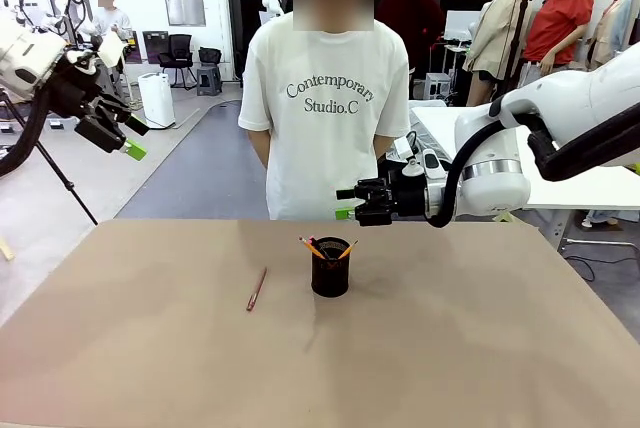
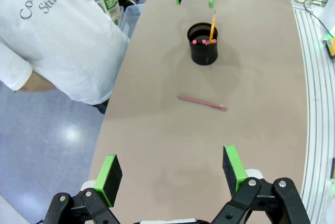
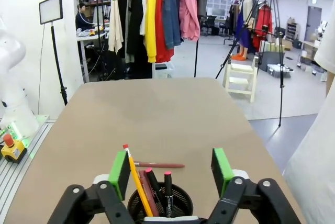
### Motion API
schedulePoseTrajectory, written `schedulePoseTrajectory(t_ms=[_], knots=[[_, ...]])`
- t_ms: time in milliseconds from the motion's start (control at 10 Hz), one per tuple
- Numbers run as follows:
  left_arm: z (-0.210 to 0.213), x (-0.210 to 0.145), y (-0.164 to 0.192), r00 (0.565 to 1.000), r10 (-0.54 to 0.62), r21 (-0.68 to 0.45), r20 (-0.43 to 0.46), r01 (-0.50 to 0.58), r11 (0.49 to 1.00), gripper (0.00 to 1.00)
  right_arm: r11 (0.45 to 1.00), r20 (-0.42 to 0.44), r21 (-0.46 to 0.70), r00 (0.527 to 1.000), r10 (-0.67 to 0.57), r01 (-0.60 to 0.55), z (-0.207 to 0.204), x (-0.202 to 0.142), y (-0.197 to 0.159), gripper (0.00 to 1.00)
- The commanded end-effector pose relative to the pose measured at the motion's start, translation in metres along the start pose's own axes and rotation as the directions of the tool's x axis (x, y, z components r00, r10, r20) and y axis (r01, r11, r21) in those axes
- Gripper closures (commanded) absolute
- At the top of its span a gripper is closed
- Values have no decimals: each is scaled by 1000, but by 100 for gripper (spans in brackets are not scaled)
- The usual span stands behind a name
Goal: Place the pens into the pen holder.
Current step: Pick up a writing instrument from the table and place it into the Pen holder.
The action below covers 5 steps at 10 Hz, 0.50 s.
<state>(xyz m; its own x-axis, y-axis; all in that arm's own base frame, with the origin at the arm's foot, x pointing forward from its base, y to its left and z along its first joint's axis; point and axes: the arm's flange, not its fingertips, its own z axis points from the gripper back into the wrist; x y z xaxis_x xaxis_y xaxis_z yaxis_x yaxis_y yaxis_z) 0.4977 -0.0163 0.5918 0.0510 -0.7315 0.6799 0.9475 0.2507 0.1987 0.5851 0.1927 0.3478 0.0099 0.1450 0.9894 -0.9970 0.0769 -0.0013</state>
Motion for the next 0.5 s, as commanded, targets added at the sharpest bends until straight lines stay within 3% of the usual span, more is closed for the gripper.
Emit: schedulePoseTrajectory(t_ms=[0, 300, 400], knots=[[2, 0, 1, 1000, -2, 4, -2, 2, 1000, 0, 998, -38, 47, 998, -43, 45, 6, 13, -6, 0], [2, 0, 1, 1000, -2, 4, -2, 2, 1000, 0, 996, -35, 39, 996, -82, 83, 11, 15, -10, 0], [2, 0, 1, 1000, -2, 4, -2, 2, 1000, 0, 999, -35, 26, 999, -40, 40, 9, 8, -1, 0]])
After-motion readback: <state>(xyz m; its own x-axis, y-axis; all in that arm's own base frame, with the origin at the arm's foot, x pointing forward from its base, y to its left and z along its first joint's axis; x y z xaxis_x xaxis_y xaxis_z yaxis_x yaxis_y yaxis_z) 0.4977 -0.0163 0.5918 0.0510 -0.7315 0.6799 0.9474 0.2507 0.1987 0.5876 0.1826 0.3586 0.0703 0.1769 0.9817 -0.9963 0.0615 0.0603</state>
